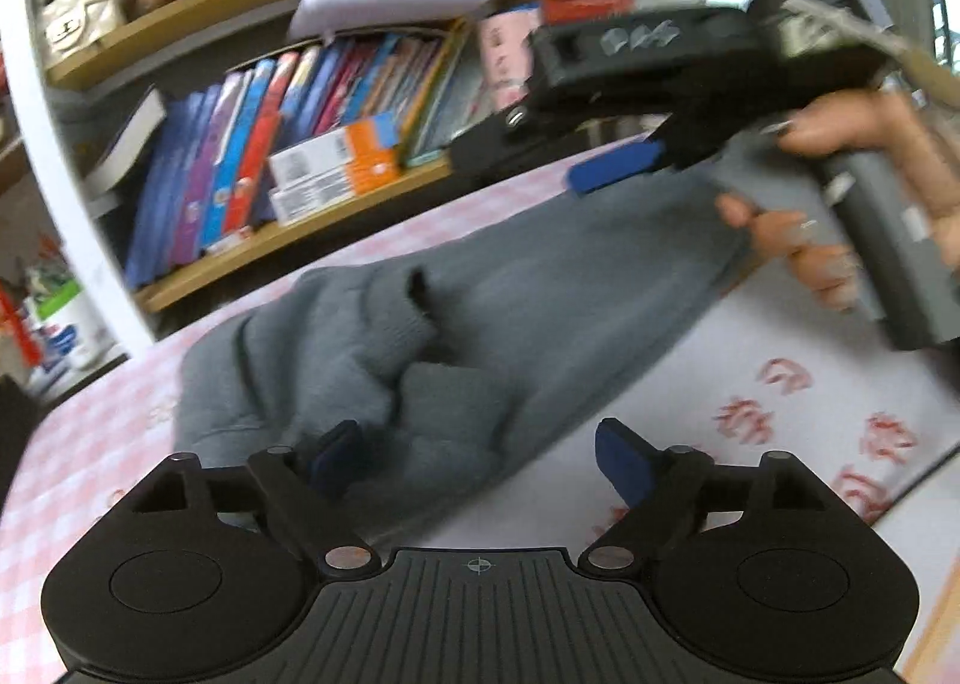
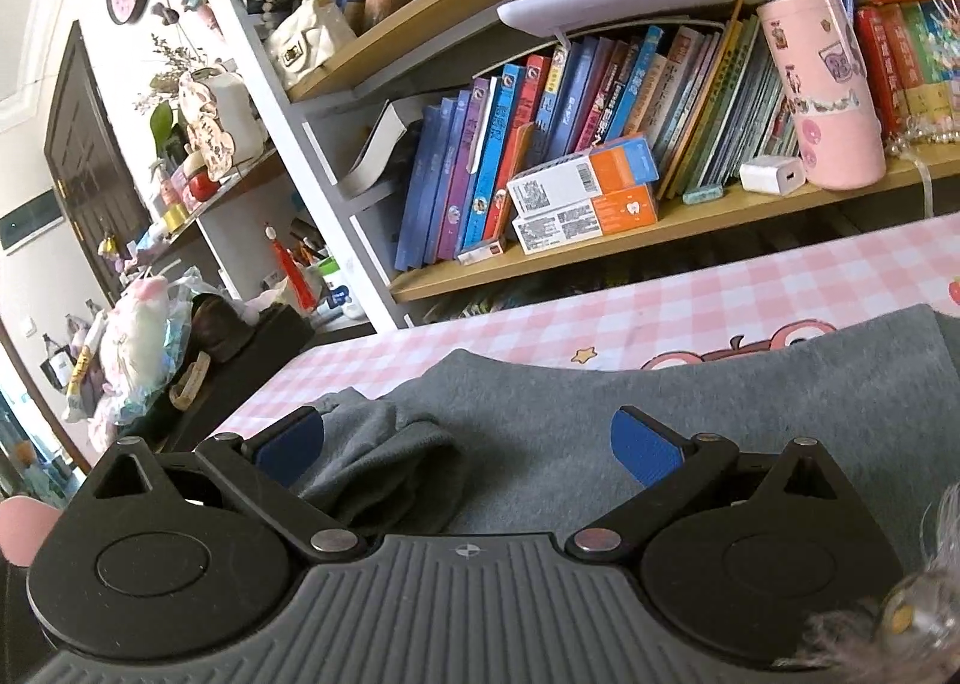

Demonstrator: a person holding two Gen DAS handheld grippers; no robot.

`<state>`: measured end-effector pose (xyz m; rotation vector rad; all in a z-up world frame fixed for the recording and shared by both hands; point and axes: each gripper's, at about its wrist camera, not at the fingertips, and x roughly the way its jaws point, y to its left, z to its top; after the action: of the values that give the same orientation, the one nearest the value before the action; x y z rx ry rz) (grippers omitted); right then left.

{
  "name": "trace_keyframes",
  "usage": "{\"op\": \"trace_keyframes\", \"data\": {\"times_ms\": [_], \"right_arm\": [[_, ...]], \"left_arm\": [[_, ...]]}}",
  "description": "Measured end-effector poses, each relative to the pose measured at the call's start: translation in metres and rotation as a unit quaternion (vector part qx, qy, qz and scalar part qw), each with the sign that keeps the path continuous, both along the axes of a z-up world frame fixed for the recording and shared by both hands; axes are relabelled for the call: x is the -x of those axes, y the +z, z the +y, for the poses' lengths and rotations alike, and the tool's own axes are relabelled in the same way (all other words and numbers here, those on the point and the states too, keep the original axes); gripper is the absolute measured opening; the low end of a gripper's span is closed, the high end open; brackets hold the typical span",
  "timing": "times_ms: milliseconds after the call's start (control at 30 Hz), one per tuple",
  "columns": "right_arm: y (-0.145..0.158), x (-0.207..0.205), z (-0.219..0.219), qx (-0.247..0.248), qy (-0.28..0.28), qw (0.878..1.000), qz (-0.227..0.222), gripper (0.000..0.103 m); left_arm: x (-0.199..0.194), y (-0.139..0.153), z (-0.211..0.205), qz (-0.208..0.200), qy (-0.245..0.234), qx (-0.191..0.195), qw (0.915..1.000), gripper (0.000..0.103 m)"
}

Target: Fold clothes

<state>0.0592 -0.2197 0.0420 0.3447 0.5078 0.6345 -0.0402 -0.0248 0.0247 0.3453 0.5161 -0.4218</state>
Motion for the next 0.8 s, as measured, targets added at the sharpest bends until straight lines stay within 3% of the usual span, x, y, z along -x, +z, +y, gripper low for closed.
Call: {"op": "trace_keyframes", "data": {"times_ms": [67,200,400,633,800], "right_arm": [[-0.002,-0.001,0.001,-0.002,0.003,1.000,0.005,0.103],[-0.005,-0.002,0.003,0.000,0.008,1.000,0.012,0.103],[-0.011,-0.004,0.006,-0.009,0.019,0.999,0.029,0.103],[-0.019,-0.008,0.010,-0.037,0.043,0.997,0.061,0.103],[-0.032,-0.013,0.014,-0.093,0.076,0.984,0.129,0.103]], "left_arm": [[0.007,0.009,0.007,-0.018,-0.002,0.023,0.9996,0.095],[0.013,0.029,0.038,-0.060,0.019,0.114,0.9915,0.098],[-0.007,0.036,0.085,-0.095,0.102,0.251,0.9577,0.103],[-0.036,0.024,0.095,-0.080,0.123,0.288,0.9465,0.103],[-0.033,0.006,0.105,-0.069,0.116,0.328,0.9351,0.102]]}}
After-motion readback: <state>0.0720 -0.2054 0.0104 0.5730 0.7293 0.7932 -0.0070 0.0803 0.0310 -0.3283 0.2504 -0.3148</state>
